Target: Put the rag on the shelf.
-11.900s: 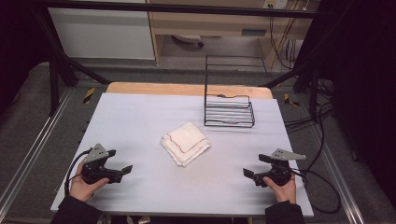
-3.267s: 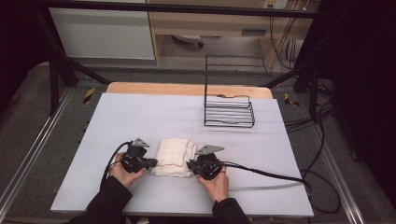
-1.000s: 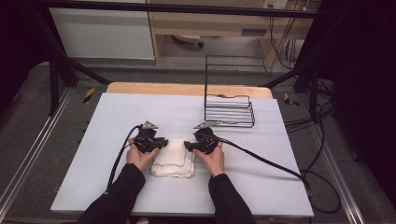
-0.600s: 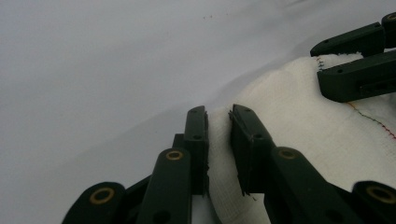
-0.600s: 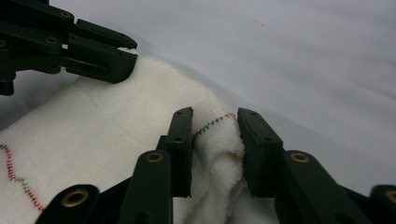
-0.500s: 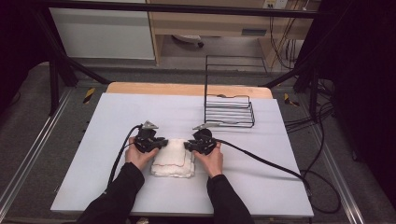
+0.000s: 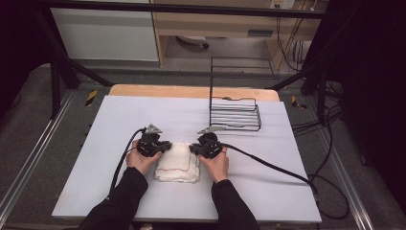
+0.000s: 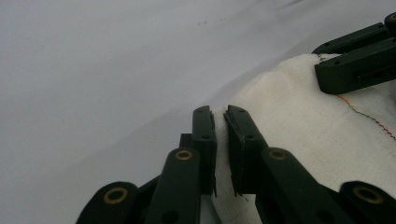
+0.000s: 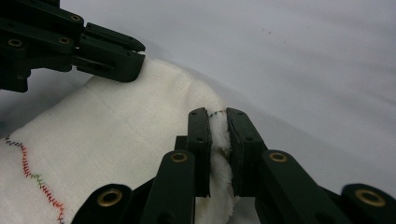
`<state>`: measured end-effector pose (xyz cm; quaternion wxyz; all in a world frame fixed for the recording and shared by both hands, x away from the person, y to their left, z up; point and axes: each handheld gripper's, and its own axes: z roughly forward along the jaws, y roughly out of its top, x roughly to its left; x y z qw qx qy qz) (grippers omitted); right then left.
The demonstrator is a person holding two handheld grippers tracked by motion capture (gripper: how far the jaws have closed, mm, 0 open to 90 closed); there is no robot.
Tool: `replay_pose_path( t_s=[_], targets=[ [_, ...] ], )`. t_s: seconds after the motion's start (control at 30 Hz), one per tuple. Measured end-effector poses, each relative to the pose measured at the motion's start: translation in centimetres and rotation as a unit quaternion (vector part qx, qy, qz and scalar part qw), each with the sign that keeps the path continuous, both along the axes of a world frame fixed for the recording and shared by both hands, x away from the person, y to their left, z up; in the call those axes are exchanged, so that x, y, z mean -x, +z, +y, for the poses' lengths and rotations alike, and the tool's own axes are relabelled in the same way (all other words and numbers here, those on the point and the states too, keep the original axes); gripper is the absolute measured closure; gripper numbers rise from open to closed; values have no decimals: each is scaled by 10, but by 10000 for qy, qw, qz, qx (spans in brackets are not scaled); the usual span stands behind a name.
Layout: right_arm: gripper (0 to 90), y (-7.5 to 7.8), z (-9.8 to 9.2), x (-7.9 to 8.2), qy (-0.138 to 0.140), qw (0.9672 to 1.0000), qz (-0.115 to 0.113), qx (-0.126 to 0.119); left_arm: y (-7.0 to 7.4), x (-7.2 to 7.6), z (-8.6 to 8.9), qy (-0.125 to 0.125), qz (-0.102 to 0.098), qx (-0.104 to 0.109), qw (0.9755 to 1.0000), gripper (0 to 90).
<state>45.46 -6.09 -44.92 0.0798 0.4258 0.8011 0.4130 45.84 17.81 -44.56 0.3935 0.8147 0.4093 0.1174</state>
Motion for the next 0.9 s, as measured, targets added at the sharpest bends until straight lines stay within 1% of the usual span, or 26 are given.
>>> replay_pose_path(
  t_s=[0.07, 0.1, 0.23, 0.3, 0.37, 0.47, 0.53, 0.6, 0.63, 0.8, 0.9],
  targets=[
    [811, 3, -1, 2, 21, 9999, -110, -4, 3, 1, 2, 3, -60, 96, 9999, 826],
    [811, 4, -1, 3, 20, 9999, -138, -8, 7, 2, 3, 2, -145, 176, 9997, 827],
    [811, 14, -4, 9, 64, 9994, -334, -100, 16, 8, 6, -46, -370, 297, 9989, 828],
    [811, 20, -5, 12, 85, 9989, -449, -136, 20, 10, 7, -60, -470, 325, 9983, 828],
    [811, 24, -7, 15, 107, 9982, -562, -161, 25, 13, 7, -68, -591, 381, 9975, 828],
    [811, 31, -9, 21, 127, 9968, -749, -231, 30, 17, 7, -94, -706, 496, 9962, 829],
    [811, 36, -11, 24, 137, 9962, -821, -258, 35, 21, 6, -107, -820, 516, 9952, 829],
    [811, 40, -12, 27, 143, 9955, -884, -310, 40, 23, 6, -133, -911, 488, 9946, 829],
    [811, 42, -13, 29, 142, 9949, -940, -334, 43, 25, 6, -124, -959, 533, 9939, 829],
    [812, 55, -19, 36, 141, 9917, -1193, -462, 57, 33, 4, -148, -1160, 623, 9912, 830],
    [813, 61, -22, 39, 146, 9900, -1315, -495, 62, 37, 2, -164, -1228, 669, 9900, 830]
  ],
)
